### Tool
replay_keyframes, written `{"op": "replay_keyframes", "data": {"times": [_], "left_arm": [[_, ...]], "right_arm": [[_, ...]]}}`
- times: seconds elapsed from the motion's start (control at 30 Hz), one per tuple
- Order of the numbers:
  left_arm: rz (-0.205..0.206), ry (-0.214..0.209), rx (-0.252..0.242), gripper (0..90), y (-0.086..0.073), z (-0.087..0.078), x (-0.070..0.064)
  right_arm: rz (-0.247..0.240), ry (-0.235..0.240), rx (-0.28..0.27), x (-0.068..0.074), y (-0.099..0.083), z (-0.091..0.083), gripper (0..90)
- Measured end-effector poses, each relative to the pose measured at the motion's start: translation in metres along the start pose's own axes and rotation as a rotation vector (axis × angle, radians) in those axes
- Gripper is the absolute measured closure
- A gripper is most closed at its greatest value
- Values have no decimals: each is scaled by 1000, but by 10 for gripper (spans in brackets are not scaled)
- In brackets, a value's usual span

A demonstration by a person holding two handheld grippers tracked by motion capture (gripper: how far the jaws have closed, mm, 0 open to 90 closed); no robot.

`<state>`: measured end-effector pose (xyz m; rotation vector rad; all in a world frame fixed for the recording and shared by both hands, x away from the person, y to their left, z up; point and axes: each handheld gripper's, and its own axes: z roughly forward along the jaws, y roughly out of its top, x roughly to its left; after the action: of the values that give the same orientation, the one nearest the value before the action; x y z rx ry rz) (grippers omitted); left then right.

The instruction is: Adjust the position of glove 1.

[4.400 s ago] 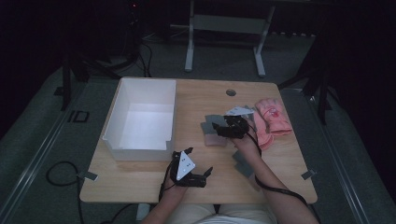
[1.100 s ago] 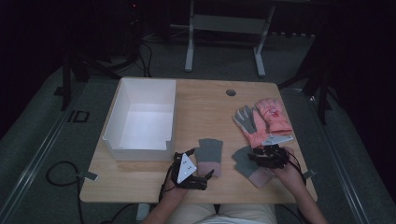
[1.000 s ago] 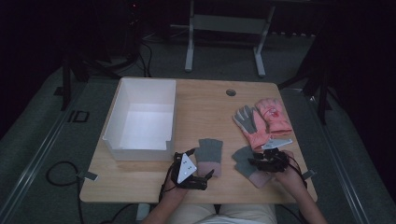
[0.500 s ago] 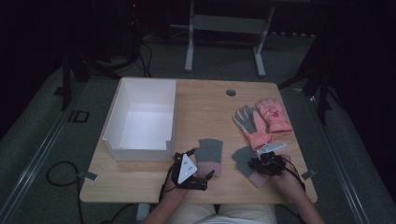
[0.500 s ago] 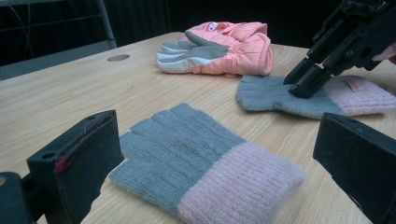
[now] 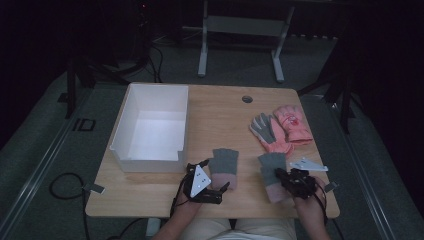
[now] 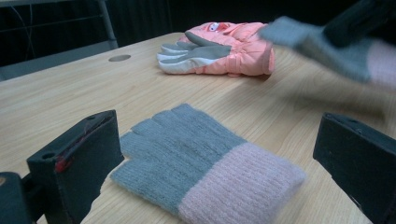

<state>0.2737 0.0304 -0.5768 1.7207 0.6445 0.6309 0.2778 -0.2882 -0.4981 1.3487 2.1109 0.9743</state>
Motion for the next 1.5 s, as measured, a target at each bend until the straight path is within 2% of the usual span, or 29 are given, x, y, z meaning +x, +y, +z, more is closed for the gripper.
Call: {"op": "replay_keyframes", "data": {"times": [0.07, 0.27, 0.47, 0.73, 0.83, 0.87, 0.93, 1.0, 1.07, 1.13, 1.23, 1.37, 1.43, 1.5], "left_arm": [[0, 0, -1, 6, 0, 0, 0], [0, 1, -3, 6, 0, 0, 0], [5, 2, 1, 6, 0, 1, 0], [5, -2, 0, 6, 0, 1, 0], [1, -1, 1, 6, 0, 1, 0], [1, -2, 0, 6, 0, 1, 0], [3, 0, -1, 6, 0, 1, 0], [-4, -1, -4, 6, 0, 1, 0], [-4, 1, 2, 6, 0, 1, 0], [1, 1, 0, 6, 0, 1, 0], [4, 1, 4, 6, 0, 1, 0], [-1, 4, 3, 6, 0, 1, 0], [-5, 5, 3, 6, 0, 1, 0], [-6, 6, -1, 6, 0, 1, 0]], "right_arm": [[38, -38, -8, -8, -4, -5, 849], [105, -131, 52, -37, -29, -1, 849], [140, -151, 95, -54, -46, 9, 849], [140, -146, 107, -59, -53, 17, 806], [130, -128, 106, -62, -51, 16, 740], [123, -113, 82, -63, -51, 13, 729], [62, -80, 45, -65, -48, 9, 709], [-30, -36, 23, -66, -45, 6, 688], [-114, -7, 31, -68, -43, 6, 679], [-150, 22, 68, -74, -42, 8, 647], [-162, 26, 107, -83, -43, 12, 632], [-153, 39, 127, -86, -48, 18, 619], [-131, 47, 123, -87, -50, 19, 618], [-140, 44, 126, -87, -50, 20, 638]]}}
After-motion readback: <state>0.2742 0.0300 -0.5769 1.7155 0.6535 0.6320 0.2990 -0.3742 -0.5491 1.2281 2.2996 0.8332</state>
